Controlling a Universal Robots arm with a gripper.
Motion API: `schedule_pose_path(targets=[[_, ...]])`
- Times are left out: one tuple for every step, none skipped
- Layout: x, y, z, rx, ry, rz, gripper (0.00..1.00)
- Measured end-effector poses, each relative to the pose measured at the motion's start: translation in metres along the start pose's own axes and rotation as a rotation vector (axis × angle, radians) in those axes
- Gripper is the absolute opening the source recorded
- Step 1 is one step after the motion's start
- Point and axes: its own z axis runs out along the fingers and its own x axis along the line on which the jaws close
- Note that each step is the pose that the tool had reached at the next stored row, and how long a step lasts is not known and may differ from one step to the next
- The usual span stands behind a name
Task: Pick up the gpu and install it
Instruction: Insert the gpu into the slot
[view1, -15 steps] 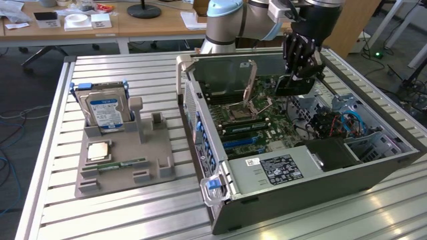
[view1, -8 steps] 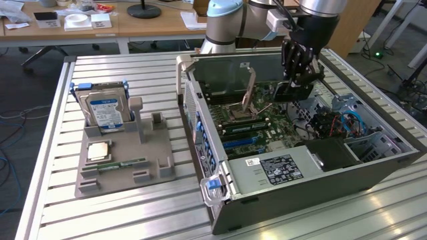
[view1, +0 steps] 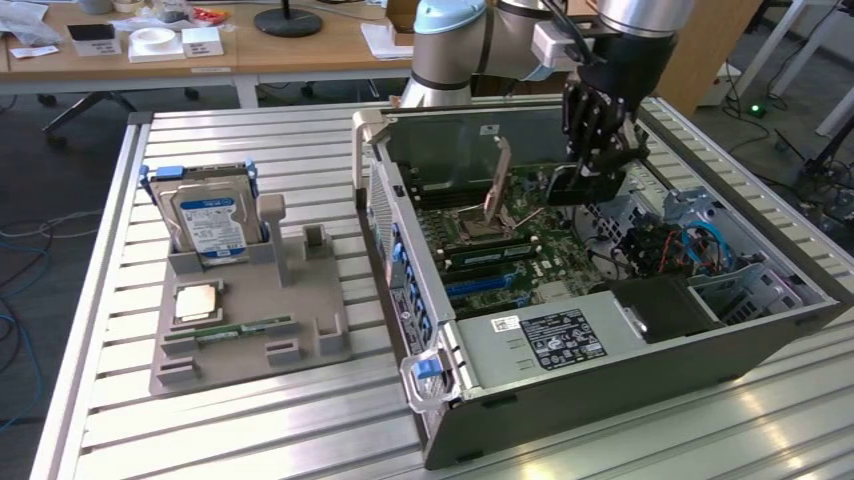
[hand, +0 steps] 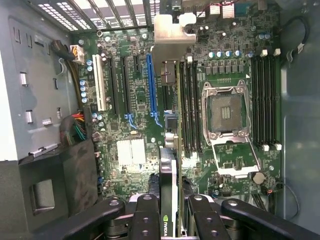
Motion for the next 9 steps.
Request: schedule_pose_path(targets=[[0.000, 0.0001, 0.0015, 0.0000, -0.0001, 0.000, 0.27], [0.000, 0.0001, 0.0033, 0.0000, 0.0000, 0.000, 0.27], [0.000, 0.0002, 0.0050, 0.0000, 0.0002, 0.000, 0.27], [0.000, 0.0003, 0.0068, 0.0000, 0.0001, 0.000, 0.27], [0.000, 0.0004, 0.0086, -0.0001, 0.0001, 0.000, 0.27], [0.000, 0.0004, 0.0103, -0.0001, 0.0002, 0.000, 0.27], [0.000, 0.0005, 0.0121, -0.0001, 0.0001, 0.000, 0.27], [0.000, 0.0006, 0.0140, -0.0001, 0.0001, 0.000, 0.27], [0.000, 0.0007, 0.0158, -0.0001, 0.0000, 0.000, 0.27]])
